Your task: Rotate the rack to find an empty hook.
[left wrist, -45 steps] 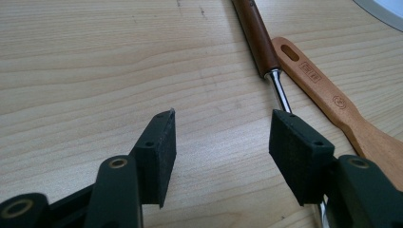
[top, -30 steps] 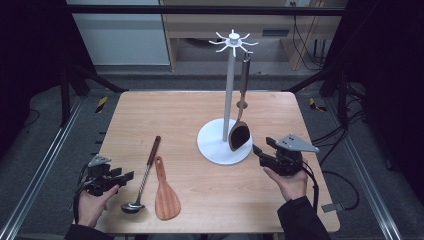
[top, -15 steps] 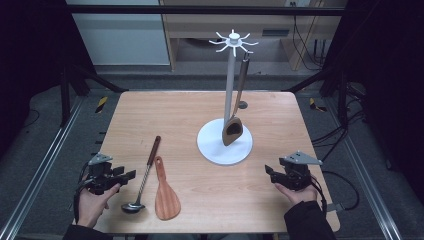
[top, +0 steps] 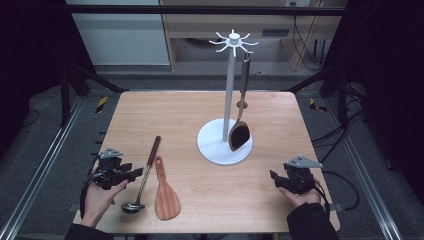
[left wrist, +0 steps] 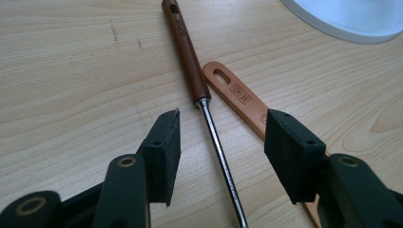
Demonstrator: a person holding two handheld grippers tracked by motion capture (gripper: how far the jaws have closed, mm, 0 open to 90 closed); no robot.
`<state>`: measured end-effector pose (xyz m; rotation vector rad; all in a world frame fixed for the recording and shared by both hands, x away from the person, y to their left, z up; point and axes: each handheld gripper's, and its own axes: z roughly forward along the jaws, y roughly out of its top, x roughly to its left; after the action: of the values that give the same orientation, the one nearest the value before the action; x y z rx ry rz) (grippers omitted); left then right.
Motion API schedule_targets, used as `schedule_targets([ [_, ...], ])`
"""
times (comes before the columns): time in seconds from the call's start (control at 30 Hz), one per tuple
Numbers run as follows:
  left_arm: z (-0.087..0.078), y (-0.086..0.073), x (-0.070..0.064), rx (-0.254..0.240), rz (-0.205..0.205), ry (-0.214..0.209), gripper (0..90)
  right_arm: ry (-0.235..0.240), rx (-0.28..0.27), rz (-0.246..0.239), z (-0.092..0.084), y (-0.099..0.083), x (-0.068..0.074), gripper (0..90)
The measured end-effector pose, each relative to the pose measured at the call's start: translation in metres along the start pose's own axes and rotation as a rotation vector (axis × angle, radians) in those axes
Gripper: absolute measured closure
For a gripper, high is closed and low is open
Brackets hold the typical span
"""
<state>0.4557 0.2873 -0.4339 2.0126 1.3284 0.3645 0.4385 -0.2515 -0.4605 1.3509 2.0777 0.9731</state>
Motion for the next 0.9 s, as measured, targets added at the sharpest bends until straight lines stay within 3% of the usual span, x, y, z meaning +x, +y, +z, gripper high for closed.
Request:
schedule_targets([
  [0.3,0.019,0.009,-0.005,0.102,0.024,0.033,49.9,-0.009,-0.004,-0.011,0.000,0.000,-0.001,43.8],
  [0.6,0.037,0.007,-0.002,0.199,-0.012,0.060,55.1,-0.006,-0.001,-0.023,0.000,0.001,-0.001,45.3],
  [0.9,0.049,0.005,-0.006,0.279,0.000,0.064,64.2,-0.001,0.004,-0.025,0.000,0.001,0.000,46.5],
])
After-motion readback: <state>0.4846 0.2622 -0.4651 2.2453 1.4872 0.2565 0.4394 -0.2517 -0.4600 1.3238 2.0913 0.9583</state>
